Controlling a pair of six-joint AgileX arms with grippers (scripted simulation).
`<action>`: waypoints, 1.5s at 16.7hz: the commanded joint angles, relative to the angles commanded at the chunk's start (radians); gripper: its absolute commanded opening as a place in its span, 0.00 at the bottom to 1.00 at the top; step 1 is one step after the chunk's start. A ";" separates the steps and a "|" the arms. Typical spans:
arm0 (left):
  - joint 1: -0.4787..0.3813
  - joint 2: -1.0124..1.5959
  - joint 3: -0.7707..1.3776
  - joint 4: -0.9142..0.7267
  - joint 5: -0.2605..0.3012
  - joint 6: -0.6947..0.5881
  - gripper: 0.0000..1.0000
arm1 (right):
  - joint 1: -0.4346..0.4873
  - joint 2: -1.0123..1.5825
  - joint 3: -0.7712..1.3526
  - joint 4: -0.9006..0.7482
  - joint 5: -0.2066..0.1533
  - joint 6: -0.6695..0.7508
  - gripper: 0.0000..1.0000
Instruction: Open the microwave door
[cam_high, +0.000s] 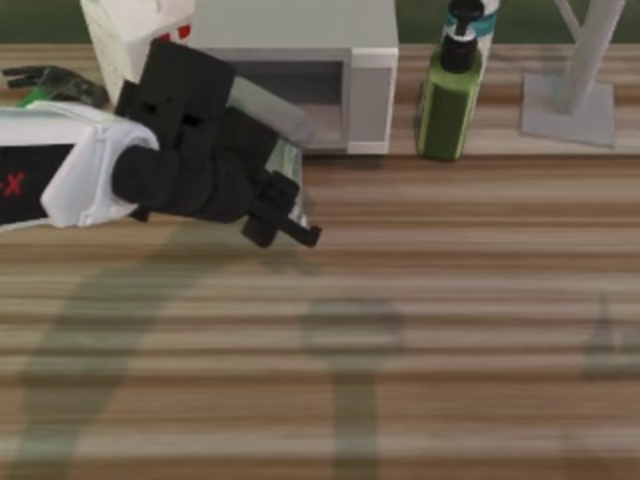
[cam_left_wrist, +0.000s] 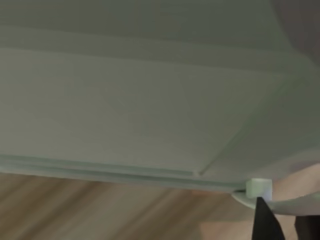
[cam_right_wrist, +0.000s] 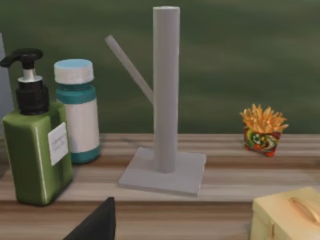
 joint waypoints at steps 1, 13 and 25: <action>0.005 -0.002 -0.003 -0.002 0.006 0.010 0.00 | 0.000 0.000 0.000 0.000 0.000 0.000 1.00; 0.031 -0.015 -0.013 -0.009 0.036 0.059 0.00 | 0.000 0.000 0.000 0.000 0.000 0.000 1.00; 0.031 -0.015 -0.013 -0.009 0.036 0.059 0.00 | 0.000 0.000 0.000 0.000 0.000 0.000 1.00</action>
